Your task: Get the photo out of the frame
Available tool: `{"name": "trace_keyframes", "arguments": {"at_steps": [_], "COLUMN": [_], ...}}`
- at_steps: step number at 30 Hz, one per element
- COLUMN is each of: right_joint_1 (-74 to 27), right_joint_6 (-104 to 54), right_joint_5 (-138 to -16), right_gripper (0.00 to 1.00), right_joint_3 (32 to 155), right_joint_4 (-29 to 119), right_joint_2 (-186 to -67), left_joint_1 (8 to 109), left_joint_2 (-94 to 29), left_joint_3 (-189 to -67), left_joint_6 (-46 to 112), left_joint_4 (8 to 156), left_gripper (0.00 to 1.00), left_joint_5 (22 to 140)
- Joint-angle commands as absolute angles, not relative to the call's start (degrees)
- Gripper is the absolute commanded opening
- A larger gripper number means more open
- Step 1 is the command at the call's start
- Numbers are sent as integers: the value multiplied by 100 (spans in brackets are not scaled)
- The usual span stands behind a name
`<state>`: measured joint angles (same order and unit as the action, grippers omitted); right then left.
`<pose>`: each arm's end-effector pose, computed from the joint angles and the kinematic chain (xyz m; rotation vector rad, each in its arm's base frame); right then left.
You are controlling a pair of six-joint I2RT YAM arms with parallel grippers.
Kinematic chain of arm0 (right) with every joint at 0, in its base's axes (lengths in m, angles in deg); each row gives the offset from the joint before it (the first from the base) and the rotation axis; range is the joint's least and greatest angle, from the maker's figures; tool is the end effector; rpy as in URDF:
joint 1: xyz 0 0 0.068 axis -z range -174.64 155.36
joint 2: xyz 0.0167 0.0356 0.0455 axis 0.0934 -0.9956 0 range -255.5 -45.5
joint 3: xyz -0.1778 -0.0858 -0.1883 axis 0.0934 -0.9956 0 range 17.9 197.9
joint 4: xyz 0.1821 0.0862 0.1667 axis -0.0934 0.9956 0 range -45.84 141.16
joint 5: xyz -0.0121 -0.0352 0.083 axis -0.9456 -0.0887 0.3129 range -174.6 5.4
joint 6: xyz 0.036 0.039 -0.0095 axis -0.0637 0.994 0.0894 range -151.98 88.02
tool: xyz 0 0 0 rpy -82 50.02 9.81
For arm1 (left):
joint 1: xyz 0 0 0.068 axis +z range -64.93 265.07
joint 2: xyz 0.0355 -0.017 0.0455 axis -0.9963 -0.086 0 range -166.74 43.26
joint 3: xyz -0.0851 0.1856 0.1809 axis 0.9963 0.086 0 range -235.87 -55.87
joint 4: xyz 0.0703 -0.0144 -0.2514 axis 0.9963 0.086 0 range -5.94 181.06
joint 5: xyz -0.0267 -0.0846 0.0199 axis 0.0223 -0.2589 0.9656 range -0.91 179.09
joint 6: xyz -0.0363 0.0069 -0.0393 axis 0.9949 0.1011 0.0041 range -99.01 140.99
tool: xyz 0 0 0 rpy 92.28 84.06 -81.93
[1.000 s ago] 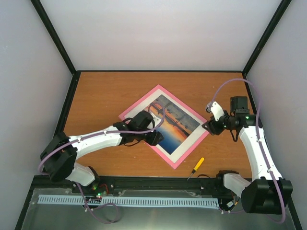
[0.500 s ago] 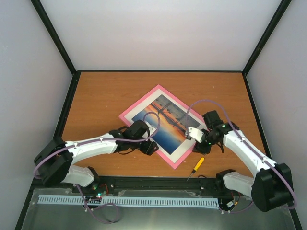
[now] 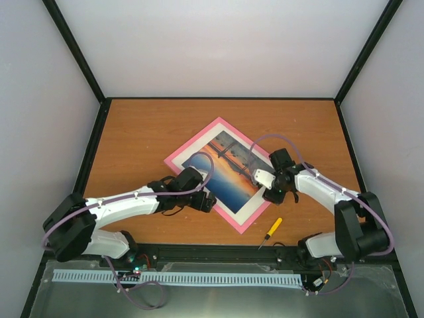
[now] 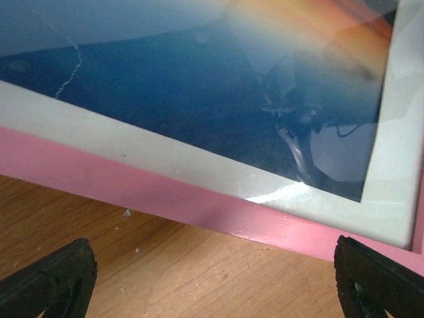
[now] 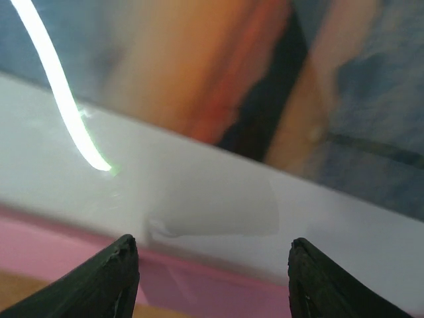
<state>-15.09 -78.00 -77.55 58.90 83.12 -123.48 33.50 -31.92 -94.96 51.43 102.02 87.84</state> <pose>0.2079 0.0822 0.1662 -1.5932 2.3918 0.0941 0.1549 -0.1964 0.1842 0.4901 2.5759 -0.5800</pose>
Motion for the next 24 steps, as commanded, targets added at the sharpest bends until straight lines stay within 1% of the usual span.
{"name": "trace_keyframes", "arguments": {"at_steps": [1,3,5,8,10,11,15,20,24], "right_joint_1": [-1286,-971,-429,195,400,434,438,394,310], "right_joint_6": [-7539,-7515,-7480,-7381,-7365,-7374,-7215,-6972,-6906], "right_joint_5": [-8521,-8623,-8577,-8385,-7972,-7750,-7017,-6118,-6020], "right_gripper": [61,61,61,60,59,59,60,60,60], "right_joint_3": [6210,6394,6628,7081,7352,7399,7318,7232,7167], "right_joint_4": [7613,7534,7462,7540,7871,8014,8308,8858,9138], "right_joint_2": [-12748,-12910,-13069,-13326,-13315,-13192,-12618,-12061,-11766], "left_joint_1": [3432,3544,3687,3743,3743,3743,3680,3399,3294], "left_joint_2": [-3325,-3377,-3430,-3465,-3488,-3510,-3505,-3681,-4223], "left_joint_3": [-9702,-9707,-9661,-9503,-9414,-9379,-9140,-9037,-9182], "left_joint_6": [5597,5823,5966,6000,5981,5984,6080,6083,5913], "left_joint_4": [10371,10413,10376,10094,9891,9804,9422,8986,8461], "left_gripper": [97,96,95,91,85,81,73,72,72], "left_joint_5": [9076,9070,8961,8740,8563,8413,8057,7922,7423]}}
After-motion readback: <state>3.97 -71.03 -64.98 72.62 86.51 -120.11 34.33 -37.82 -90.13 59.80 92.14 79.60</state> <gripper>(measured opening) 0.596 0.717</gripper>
